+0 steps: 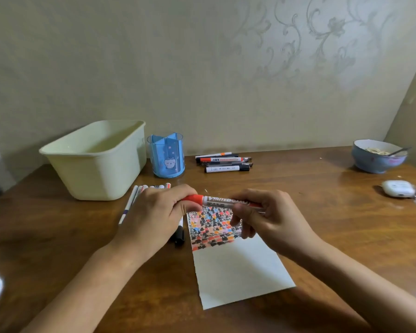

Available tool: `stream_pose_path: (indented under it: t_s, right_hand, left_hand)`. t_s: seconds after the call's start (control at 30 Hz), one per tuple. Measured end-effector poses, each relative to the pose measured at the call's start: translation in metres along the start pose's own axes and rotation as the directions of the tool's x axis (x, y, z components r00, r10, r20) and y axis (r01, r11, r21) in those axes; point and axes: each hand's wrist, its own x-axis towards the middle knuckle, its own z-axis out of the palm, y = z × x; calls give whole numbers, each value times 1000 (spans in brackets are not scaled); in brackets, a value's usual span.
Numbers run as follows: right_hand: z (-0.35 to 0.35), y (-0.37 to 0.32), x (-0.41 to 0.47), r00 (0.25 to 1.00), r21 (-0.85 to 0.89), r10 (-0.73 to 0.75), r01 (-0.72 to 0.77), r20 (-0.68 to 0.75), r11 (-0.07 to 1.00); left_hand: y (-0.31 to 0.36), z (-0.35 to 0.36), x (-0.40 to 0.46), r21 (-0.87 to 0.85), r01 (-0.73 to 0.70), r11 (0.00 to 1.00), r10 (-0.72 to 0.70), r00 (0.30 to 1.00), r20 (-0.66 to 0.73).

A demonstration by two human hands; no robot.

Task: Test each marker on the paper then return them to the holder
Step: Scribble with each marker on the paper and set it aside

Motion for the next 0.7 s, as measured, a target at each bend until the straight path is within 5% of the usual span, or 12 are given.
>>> stream_pose_path:
  t_s: [0.33,0.53,0.7]
  right_hand:
    - [22,-32,55,995,-220,-52,69,81,973]
    - [48,-37,105,999,125,7,0,-54,992]
    - [84,-58,157,995,187,-22,41,-102,981]
  left_hand:
    - [-51,-30,6,-142,226,964,-242,964,-107]
    - [-92,-41,-1,-72,430,900,-434,900,-50]
    - [-103,-30,-9,46,357,933,-360,929,83]
